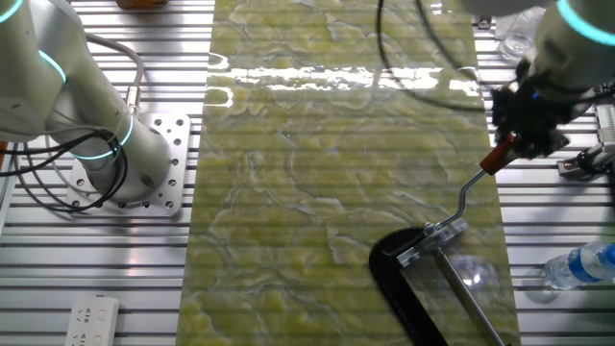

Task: Pull up the lever

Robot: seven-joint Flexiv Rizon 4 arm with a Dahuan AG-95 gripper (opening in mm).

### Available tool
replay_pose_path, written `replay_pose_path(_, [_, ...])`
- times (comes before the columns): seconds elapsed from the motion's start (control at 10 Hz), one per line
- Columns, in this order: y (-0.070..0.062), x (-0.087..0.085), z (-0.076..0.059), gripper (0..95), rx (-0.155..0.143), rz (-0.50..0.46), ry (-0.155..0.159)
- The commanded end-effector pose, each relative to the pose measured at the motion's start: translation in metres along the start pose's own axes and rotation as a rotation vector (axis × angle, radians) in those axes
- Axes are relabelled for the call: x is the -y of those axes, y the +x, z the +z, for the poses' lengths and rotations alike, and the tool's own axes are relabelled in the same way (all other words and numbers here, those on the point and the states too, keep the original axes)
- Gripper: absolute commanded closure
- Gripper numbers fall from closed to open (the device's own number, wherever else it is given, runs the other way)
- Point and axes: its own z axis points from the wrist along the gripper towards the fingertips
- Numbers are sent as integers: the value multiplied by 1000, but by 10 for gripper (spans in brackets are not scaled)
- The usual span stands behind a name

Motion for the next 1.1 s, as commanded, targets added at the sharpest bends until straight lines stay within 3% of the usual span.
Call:
replay_pose_path(0.1, [1,-3,-2,760,-5,1,4])
replay_pose_path(0.5, [2,-2,-3,760,-19,-16,33])
replay_pose_path(0.8, [21,16,-2,760,-9,-78,22])
replay_pose_path(1.1, [38,25,7,760,2,-110,19])
